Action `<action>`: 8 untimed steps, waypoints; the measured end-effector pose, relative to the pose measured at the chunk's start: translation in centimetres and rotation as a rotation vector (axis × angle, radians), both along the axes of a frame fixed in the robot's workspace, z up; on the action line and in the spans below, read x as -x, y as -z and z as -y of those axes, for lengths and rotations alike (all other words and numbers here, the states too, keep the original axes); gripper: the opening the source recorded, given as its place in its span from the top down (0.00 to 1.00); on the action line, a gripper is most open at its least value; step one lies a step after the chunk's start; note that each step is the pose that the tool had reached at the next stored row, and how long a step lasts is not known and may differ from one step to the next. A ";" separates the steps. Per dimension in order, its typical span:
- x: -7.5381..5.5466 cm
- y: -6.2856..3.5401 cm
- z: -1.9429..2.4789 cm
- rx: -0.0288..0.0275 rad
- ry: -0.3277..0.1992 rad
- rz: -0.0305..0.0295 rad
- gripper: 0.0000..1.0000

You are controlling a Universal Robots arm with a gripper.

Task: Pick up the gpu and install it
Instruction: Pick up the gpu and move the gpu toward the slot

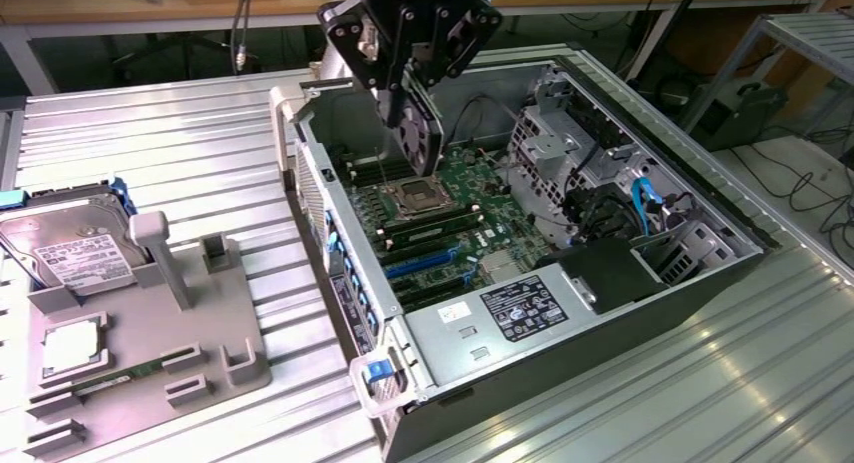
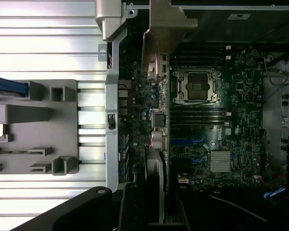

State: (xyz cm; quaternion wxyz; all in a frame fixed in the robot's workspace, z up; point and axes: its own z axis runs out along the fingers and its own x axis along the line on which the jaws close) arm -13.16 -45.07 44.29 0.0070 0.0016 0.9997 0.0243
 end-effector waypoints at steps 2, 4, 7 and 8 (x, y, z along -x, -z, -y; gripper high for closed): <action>-0.2 0.00 0.00 0.0000 0.000 0.0000 0.72; -0.5 0.01 0.00 0.0000 0.000 0.0000 0.72; -1.1 0.01 0.00 0.0000 0.000 0.0000 0.72; -1.2 0.01 0.00 0.0000 0.000 -0.0001 0.72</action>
